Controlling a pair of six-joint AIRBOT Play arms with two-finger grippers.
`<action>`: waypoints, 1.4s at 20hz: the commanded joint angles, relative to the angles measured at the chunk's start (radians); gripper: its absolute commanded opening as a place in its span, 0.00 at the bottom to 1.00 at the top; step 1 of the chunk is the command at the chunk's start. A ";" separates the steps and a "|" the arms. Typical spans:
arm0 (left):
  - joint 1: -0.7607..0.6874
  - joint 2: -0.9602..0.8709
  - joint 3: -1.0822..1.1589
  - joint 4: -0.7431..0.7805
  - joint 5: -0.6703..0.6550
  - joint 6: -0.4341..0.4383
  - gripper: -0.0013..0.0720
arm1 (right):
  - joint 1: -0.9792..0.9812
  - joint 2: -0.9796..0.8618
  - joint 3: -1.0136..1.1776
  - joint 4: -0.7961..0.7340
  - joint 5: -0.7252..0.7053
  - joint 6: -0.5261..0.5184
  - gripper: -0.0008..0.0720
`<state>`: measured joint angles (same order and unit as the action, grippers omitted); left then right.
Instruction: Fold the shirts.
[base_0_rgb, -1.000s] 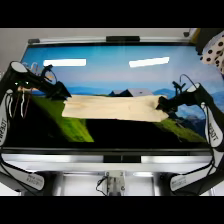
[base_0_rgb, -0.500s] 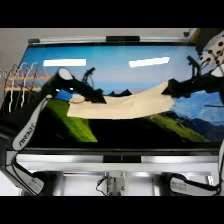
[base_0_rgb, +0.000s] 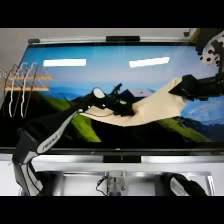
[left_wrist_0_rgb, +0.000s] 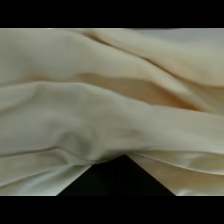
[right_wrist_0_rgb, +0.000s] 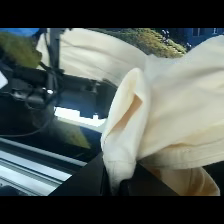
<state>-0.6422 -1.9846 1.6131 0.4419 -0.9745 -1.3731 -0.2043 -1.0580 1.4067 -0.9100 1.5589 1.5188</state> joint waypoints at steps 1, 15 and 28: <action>-0.045 -0.032 0.023 -0.032 0.027 0.019 0.06 | 0.000 0.043 0.001 0.035 0.009 0.048 0.10; 0.682 0.499 0.045 0.301 -0.363 0.052 0.06 | 0.489 -0.347 0.001 -0.085 -0.369 0.101 0.10; 0.796 0.723 0.001 0.303 -0.380 0.057 0.06 | 0.679 -0.735 0.001 0.467 -0.758 -0.115 0.91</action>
<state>0.1520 -1.2732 1.6390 0.7410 -1.3647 -1.3201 0.4686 -1.7626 1.4063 -0.6247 0.8352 1.5112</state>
